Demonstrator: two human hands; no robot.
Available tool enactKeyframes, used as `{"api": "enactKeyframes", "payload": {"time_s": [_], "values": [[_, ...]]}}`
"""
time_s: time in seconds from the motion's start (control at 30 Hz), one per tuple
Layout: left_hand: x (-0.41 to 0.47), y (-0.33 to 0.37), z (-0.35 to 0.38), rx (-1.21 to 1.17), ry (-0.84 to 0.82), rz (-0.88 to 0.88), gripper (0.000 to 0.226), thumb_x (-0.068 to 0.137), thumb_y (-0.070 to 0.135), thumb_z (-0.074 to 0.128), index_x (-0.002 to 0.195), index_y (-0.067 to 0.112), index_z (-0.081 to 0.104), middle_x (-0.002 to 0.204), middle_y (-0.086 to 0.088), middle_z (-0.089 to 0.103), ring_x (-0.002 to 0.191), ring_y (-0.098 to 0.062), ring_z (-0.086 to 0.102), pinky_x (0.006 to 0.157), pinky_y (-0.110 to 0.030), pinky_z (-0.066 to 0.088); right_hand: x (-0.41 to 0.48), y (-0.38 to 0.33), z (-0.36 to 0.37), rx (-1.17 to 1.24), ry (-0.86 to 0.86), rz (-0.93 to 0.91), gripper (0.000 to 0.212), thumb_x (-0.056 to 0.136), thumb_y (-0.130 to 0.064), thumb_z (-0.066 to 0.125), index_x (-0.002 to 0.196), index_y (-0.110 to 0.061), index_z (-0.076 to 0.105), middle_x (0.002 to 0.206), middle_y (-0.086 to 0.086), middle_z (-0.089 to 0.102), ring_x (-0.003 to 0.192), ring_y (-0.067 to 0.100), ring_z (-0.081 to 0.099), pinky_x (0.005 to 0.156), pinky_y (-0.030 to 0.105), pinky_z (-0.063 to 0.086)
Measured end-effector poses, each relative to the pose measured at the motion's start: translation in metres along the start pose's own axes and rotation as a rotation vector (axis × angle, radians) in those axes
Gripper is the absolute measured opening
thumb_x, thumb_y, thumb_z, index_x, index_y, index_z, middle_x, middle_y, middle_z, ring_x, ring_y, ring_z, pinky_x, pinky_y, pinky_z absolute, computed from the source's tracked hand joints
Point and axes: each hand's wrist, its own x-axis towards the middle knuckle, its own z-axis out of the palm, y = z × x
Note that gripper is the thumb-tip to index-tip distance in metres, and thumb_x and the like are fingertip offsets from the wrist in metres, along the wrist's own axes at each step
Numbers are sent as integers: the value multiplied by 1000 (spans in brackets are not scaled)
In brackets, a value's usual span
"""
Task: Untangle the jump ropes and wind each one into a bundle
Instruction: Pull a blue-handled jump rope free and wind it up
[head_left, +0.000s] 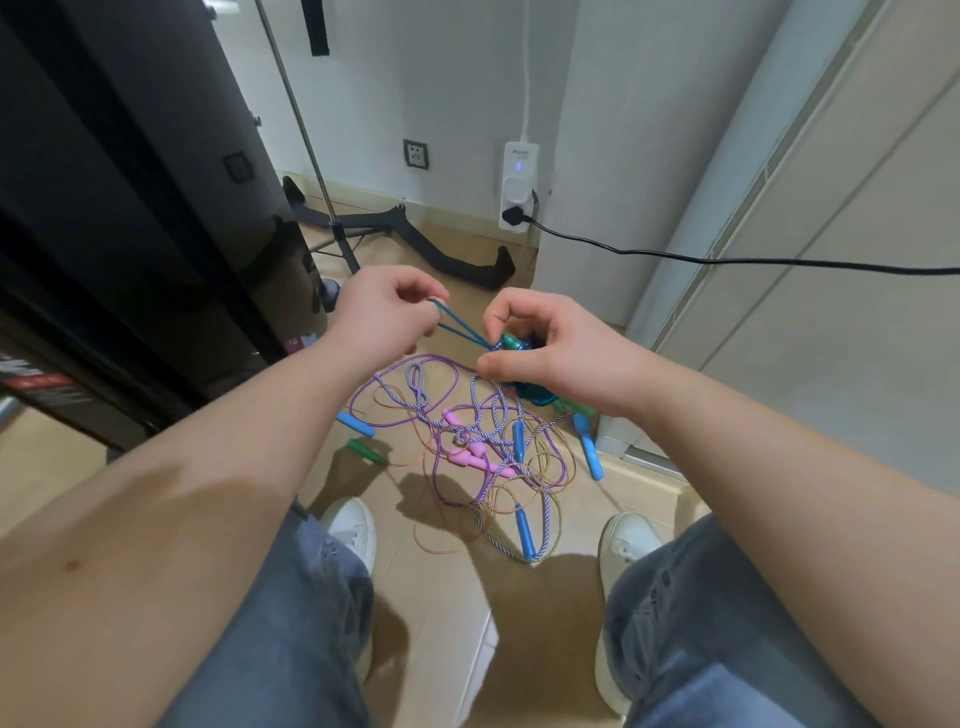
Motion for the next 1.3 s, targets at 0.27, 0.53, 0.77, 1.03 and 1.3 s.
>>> {"api": "enactKeyframes", "payload": {"time_s": [0.27, 0.53, 0.77, 1.03, 1.3], "values": [[-1, -2, 1, -196, -92, -70, 23, 89, 3, 60, 90, 21, 74, 80, -4, 72, 64, -7, 69, 62, -27, 60, 17, 9, 3, -243, 67, 141, 9, 86, -23, 65, 89, -18, 58, 79, 0, 75, 61, 18, 63, 67, 41, 59], [-12, 10, 3, -319, -464, -148, 13, 92, 12, 68, 104, 12, 73, 92, -7, 75, 84, -12, 71, 61, -22, 56, 19, 16, 5, -344, 175, 111, 9, 89, -26, 64, 85, -25, 73, 81, -2, 73, 82, 17, 70, 79, 38, 59], [-29, 21, -4, -300, -512, -116, 27, 88, 3, 70, 115, 7, 69, 106, -12, 73, 89, -18, 72, 70, -21, 58, 8, 11, -6, -373, 217, 117, 16, 91, -31, 66, 84, -19, 75, 78, 1, 72, 71, 14, 61, 75, 37, 55], [-14, 36, 7, -211, -370, -55, 9, 93, 18, 68, 99, 11, 72, 87, -7, 73, 76, -9, 70, 68, -26, 60, 17, -6, -25, -435, 304, 77, 11, 84, -27, 74, 81, -17, 70, 78, -1, 71, 71, 16, 65, 70, 34, 56], [57, 5, 37, -230, -364, -45, 22, 91, 25, 71, 111, 17, 64, 90, -4, 73, 66, -10, 67, 60, -27, 56, 86, 46, -45, -140, 342, 186, 30, 90, -33, 71, 84, -4, 65, 85, 16, 74, 74, 28, 73, 69, 45, 64]]}}
